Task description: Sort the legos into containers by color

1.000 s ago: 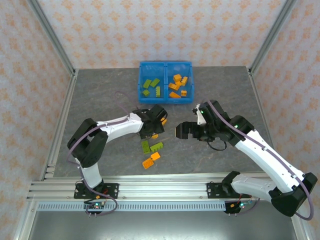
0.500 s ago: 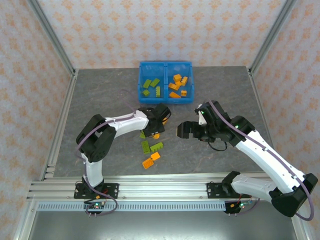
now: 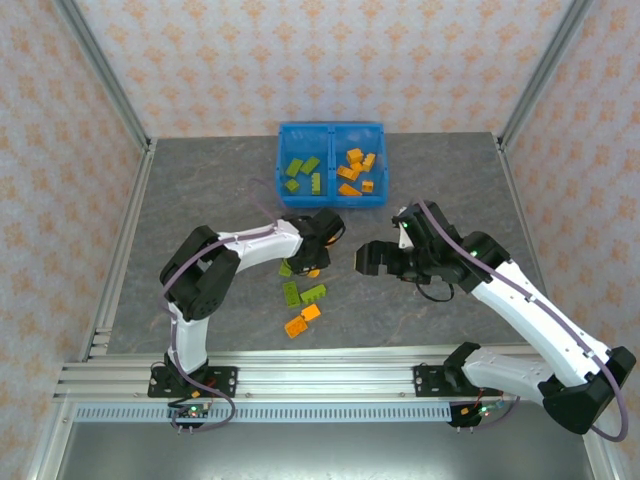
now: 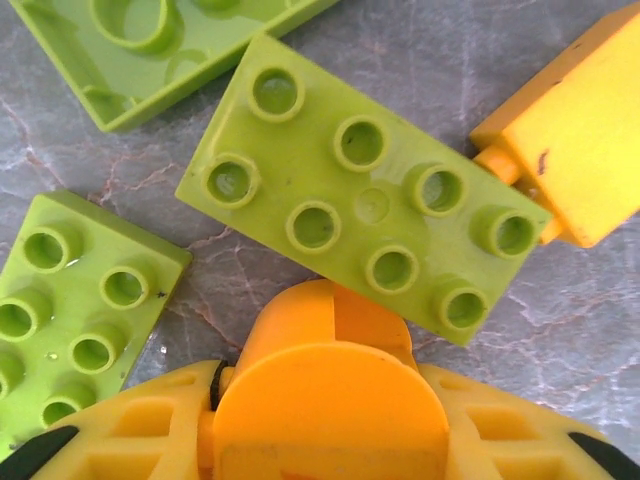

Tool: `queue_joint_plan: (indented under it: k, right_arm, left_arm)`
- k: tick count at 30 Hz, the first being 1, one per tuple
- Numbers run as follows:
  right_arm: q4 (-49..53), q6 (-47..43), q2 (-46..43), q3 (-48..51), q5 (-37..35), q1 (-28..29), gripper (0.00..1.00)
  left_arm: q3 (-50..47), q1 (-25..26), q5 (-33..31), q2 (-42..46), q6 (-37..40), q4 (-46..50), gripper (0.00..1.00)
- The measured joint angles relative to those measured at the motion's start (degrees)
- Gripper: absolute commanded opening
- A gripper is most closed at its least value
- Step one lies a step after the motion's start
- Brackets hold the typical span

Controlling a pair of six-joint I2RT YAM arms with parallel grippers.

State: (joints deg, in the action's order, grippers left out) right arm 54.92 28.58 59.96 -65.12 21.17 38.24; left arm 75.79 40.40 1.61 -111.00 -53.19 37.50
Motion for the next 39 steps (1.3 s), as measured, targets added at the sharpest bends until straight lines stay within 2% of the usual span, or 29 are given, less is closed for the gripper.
queue_joint_plan:
  k: [4, 10, 13, 18, 20, 23, 27, 29, 34, 39]
  right_arm:
    - [-0.5, 1.49, -2.12, 0.0, -3.04, 0.0, 1.0]
    - [-3.13, 4.85, -7.32, 0.17, -11.78, 0.09, 0.99]
    - [-3.56, 6.21, -8.02, 0.17, -14.47, 0.09, 0.99]
    - [-4.39, 8.24, -8.2, 0.7, -15.41, 0.09, 0.99]
    - [-4.76, 8.81, -8.61, 1.22, -15.45, 0.09, 0.99]
    - [-4.81, 9.31, -9.11, 1.66, -15.43, 0.09, 0.99]
    - [-5.29, 9.6, -9.2, 1.66, -15.23, 0.09, 0.99]
    - [-5.95, 9.77, -9.18, 1.66, -15.17, 0.09, 0.99]
    - [-6.58, 9.77, -8.48, 1.66, -15.21, 0.09, 0.99]
    - [-7.02, 10.03, -7.26, 1.66, -15.21, 0.09, 0.99]
  left_arm:
    - [7.13, 0.02, -0.83, 2.05, 2.1, 3.06, 0.31]
    - [29.42, -0.26, -6.21, -0.46, 8.57, 3.3, 0.31]
    - [42.23, -1.11, -8.39, -7.21, 12.04, 2.03, 0.31]
    - [67.36, -3.63, -9.57, -26.69, 18.93, 1.79, 0.31]
    - [72.54, -4.48, -9.53, -32.33, 21.16, 1.49, 0.33]
    - [74.23, -5.68, -9.35, -37.2, 23.04, 0.76, 0.37]
    - [74.23, -6.51, -8.02, -39.5, 23.63, 0.22, 0.56]
    - [74.42, -6.47, -7.37, -39.43, 24.48, -0.2, 0.62]
    - [74.64, -5.84, -6.27, -37.44, 26.34, -0.98, 0.64]
    - [73.88, -4.39, -4.83, -28.68, 28.24, 0.96, 0.64]
